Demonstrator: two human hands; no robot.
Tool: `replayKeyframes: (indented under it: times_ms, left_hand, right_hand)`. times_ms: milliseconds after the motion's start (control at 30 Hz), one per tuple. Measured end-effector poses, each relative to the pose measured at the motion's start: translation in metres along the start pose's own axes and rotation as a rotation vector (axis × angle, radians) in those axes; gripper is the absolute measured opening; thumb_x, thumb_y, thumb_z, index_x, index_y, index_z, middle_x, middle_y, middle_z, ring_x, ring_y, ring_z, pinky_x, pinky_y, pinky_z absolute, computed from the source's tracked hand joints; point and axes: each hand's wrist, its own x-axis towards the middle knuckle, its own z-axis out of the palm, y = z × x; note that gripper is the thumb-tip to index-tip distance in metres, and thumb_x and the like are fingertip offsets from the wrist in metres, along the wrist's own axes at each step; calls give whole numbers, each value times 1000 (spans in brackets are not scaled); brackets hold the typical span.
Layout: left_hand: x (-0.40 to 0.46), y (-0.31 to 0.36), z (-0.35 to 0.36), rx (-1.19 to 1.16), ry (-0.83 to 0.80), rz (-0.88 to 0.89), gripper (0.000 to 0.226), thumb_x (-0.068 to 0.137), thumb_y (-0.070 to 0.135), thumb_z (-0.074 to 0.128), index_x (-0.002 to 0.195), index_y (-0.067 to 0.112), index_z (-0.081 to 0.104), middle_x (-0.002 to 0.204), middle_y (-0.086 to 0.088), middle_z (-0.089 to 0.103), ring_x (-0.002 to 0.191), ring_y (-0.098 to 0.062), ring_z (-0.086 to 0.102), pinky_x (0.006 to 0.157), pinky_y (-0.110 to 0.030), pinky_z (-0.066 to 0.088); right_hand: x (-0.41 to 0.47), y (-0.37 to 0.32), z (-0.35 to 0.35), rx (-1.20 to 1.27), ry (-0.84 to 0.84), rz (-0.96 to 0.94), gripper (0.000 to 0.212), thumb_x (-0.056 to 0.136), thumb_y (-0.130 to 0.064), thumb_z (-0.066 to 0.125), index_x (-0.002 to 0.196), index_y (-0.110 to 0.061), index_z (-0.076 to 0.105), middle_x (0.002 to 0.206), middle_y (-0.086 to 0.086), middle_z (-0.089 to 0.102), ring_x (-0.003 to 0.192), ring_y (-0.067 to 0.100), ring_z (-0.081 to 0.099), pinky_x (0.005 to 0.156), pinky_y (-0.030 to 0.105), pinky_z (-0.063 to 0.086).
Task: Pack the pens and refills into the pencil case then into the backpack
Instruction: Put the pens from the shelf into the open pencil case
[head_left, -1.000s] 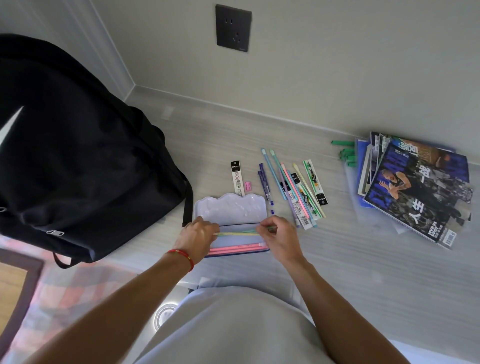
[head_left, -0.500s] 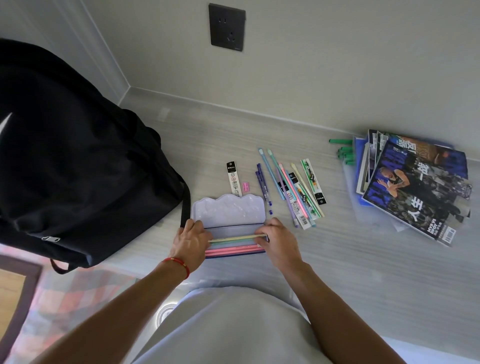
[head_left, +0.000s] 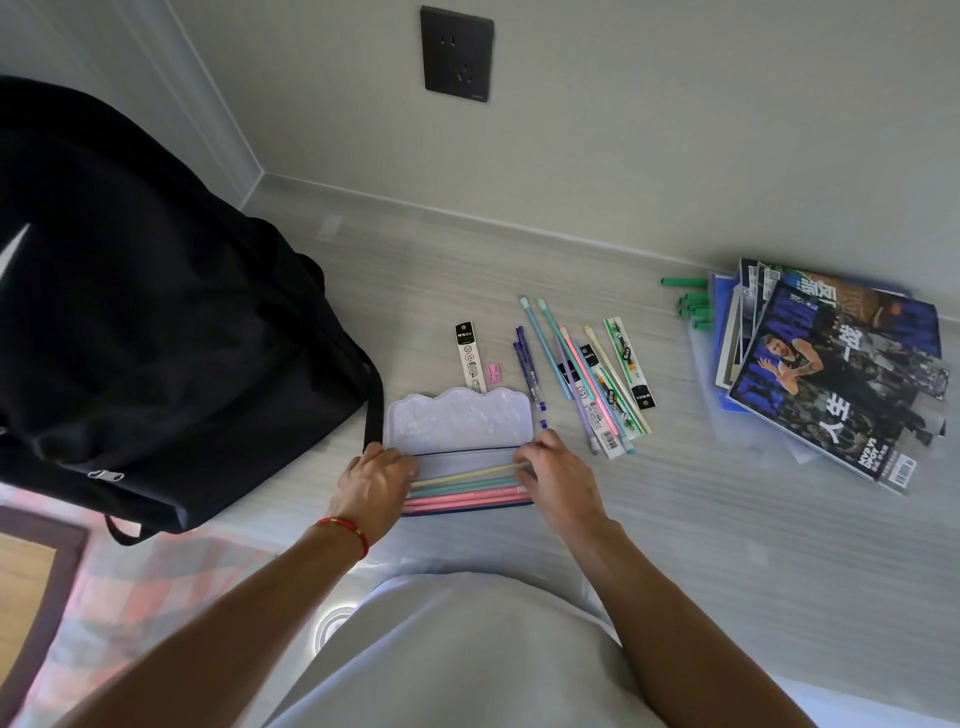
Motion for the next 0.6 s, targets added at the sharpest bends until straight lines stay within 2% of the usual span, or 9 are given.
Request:
replayKeyframes:
  times_ms: [167,267,333,400,467,600]
  left_hand:
    - [-3,-2,-2,-4,-6,8,18,74,7,76,83,21,68,80,-1,66,79,-27,56,65,-35,48]
    - [-1,-3,-1,21,-19,6,23,70,3,77,80,22,70,77,0,65,78,-27,57,63,-35,50]
    - [0,-2,-2,23,-25,3,18,72,4,75,78,21,71,77,-1,65,77,-27,57,63,-36,51]
    - [1,0,-5,2,-23,-14,9,81,10,69,77,18,71,79,-2,66,81,-27,57,67,-37,53]
    - [2,2,-6,-7,-34,-29,13,88,17,61,82,17,72,85,-2,66,87,-24,55,72,-35,51]
    - [2,3,-8,-25,-43,-31,17,93,21,55,90,19,72,91,-1,66,92,-23,54,74,-33,48]
  right_hand:
    - [-4,-1,3,-40,1,-48,9,93,-25,69,101,-21,71,107,-3,54,80,19,68,72,33,59]
    - [-4,0,3,-40,4,-36,19,93,-26,69,111,-21,68,112,-2,54,83,19,69,74,33,60]
    - [-4,1,2,-35,-10,-37,16,93,-26,68,107,-20,71,112,-2,53,82,19,68,74,34,60]
    - [-4,1,1,-45,-38,-47,10,93,-25,67,97,-20,74,109,-3,52,78,18,66,74,33,59]
    - [-3,1,-1,-41,-41,-47,9,93,-25,67,94,-19,74,105,-3,53,74,16,65,72,31,58]
    - [5,5,-13,-60,86,78,11,95,-26,64,95,-16,69,98,-1,59,70,14,62,62,24,47]
